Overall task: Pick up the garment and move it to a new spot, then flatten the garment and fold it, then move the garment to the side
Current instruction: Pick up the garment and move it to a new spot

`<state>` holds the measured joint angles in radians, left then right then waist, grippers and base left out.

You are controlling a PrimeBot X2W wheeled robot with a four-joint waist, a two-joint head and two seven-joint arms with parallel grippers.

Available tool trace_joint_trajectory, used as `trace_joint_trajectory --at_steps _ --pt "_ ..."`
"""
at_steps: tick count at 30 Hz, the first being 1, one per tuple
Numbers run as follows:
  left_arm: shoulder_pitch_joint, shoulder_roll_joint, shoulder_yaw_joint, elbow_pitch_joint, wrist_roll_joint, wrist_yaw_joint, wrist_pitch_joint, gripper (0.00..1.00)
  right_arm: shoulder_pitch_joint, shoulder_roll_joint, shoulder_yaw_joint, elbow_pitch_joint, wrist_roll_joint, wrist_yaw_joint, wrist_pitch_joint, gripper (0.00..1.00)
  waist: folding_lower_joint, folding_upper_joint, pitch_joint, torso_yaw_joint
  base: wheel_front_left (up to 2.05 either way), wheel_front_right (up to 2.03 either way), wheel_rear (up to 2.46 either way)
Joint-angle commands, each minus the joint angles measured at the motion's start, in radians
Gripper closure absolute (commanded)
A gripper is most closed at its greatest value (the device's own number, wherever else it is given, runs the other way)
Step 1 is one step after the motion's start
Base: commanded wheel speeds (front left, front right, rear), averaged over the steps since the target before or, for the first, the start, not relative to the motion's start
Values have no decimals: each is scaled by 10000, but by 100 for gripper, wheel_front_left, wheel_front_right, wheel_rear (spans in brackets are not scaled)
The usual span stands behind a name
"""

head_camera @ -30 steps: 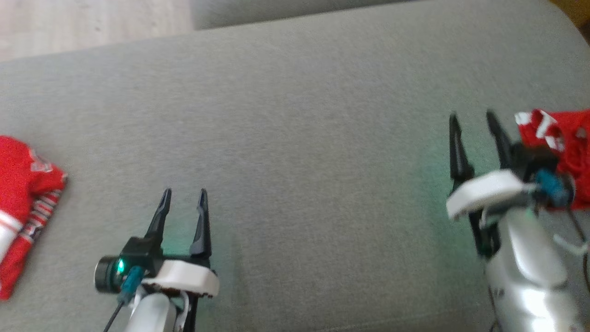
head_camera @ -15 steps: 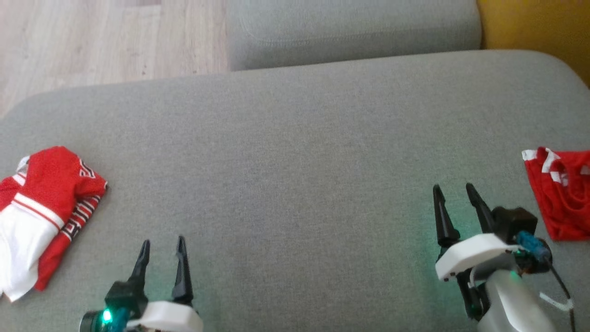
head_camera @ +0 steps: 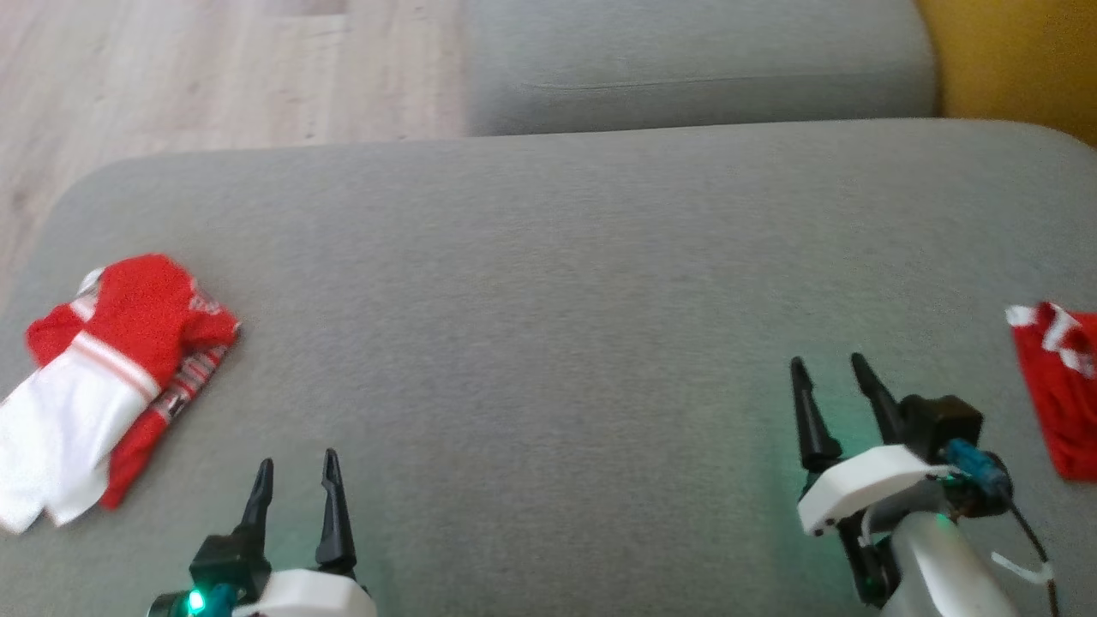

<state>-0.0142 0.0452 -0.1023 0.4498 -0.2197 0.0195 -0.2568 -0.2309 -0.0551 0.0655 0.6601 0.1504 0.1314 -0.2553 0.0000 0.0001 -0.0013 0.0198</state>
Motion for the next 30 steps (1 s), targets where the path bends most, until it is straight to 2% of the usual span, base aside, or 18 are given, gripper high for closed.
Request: trace_joint_trajectory --at_steps 1,8,9,15,20,23,25,30 --pt "-257 51 295 -293 -136 132 -49 0 -72 48 456 -241 96 -7 -64 0 0 -1 37 534 0 0 0" --pt "72 51 501 -141 -49 80 -49 0 165 48 966 -232 441 -7 -64 0 0 -1 38 2667 0 0 0" --pt "72 51 501 -141 -49 80 -49 0 165 48 966 -232 441 -7 -64 0 0 -1 38 2667 0 0 0" --pt "282 51 912 -82 -60 15 -49 0 41 49 1321 -252 791 -7 -64 0 0 -1 149 3740 0 0 0" --pt "227 51 1075 -82 -269 6 -49 0 -119 49 1624 -217 881 -7 -64 0 0 -1 351 3879 0 0 0" --pt "-38 51 1000 -82 -660 -184 -49 0 -185 49 1711 -122 843 -7 -64 0 0 -1 514 3792 0 0 0" --pt "-426 51 905 -138 -894 -353 -49 0 -244 49 1661 -75 773 -7 -64 0 0 -1 662 3715 0 0 0" --pt "-1973 118 1199 -231 -516 -647 -49 0 -482 49 1506 -144 572 -7 -64 0 0 -1 1168 3389 0 0 0"
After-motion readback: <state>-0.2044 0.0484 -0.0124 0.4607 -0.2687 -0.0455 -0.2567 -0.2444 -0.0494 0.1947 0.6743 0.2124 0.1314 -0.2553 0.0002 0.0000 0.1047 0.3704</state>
